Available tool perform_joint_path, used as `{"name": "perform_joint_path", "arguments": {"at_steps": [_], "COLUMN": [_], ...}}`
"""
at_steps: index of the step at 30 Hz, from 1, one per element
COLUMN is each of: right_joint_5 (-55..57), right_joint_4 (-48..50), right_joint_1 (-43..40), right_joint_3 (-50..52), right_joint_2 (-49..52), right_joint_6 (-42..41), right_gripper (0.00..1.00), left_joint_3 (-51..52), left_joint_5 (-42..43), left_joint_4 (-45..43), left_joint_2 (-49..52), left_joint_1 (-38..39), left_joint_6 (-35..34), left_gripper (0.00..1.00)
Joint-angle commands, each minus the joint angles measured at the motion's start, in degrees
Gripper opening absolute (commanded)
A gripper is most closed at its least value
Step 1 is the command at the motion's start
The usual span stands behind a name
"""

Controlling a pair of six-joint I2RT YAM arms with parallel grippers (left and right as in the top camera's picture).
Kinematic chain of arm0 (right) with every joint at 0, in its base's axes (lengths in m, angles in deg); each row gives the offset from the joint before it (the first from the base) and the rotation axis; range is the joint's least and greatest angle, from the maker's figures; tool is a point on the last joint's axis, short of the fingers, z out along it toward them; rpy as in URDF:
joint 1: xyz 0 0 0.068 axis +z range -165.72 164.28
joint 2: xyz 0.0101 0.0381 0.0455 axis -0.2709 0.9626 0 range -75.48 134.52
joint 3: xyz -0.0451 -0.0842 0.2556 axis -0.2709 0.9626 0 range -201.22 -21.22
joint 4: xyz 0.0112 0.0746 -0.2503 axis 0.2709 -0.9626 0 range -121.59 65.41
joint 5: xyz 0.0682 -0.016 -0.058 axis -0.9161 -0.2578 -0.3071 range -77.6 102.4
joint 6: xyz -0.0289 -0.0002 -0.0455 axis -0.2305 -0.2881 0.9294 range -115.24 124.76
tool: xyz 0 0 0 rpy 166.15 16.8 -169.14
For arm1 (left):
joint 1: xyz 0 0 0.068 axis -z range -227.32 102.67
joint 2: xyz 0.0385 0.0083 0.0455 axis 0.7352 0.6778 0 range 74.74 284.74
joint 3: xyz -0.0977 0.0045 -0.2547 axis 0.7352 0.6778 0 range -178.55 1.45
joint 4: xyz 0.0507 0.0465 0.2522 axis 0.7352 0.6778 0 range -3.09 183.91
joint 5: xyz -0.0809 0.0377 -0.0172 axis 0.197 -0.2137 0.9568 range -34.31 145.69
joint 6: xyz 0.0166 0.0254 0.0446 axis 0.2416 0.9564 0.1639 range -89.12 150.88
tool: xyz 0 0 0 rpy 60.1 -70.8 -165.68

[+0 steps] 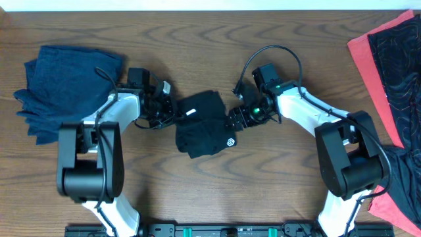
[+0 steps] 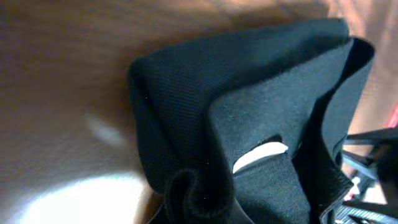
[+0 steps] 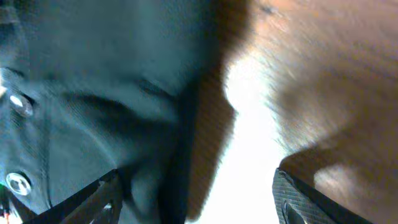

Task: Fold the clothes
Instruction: 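Carry the folded black shirt with the left gripper onto the navy stack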

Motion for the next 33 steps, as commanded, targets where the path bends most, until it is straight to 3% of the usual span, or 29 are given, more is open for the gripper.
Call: {"name": "perform_joint_path", "arguments": {"at_steps": [1, 9, 14, 19, 33], "right_joint_5": [3.06, 5.53, 6.01, 6.19, 8.15], "right_joint_4": [-1.70, -5.86, -9.57, -11.37, -13.90], "right_joint_1": [-3.87, -11.69, -12.96, -12.94, -12.90], "right_joint_3": [-0.35, -0.35, -0.35, -0.35, -0.35], "right_joint_2": [-3.39, -16.31, -19.02, -19.02, -19.02], "right_joint_6": [-0.13, 1.95, 3.78, 4.15, 4.13], "right_gripper": [0.74, 0.76, 0.77, 0.77, 0.76], "left_joint_3": [-3.82, -8.94, -9.03, -9.01, -8.98], "left_joint_5": [-9.94, -23.76, -33.14, -34.07, -35.19], "left_joint_4": [0.76, -4.96, -11.65, -17.86, -22.05], "left_joint_2": [-7.39, -21.51, -24.46, -21.00, -13.51], "left_joint_1": [-1.79, -8.63, -14.62, -20.72, -29.90], "left_joint_6": [0.70, 0.68, -2.34, -2.60, -4.92], "left_gripper": [0.06, 0.06, 0.06, 0.06, 0.06]}}
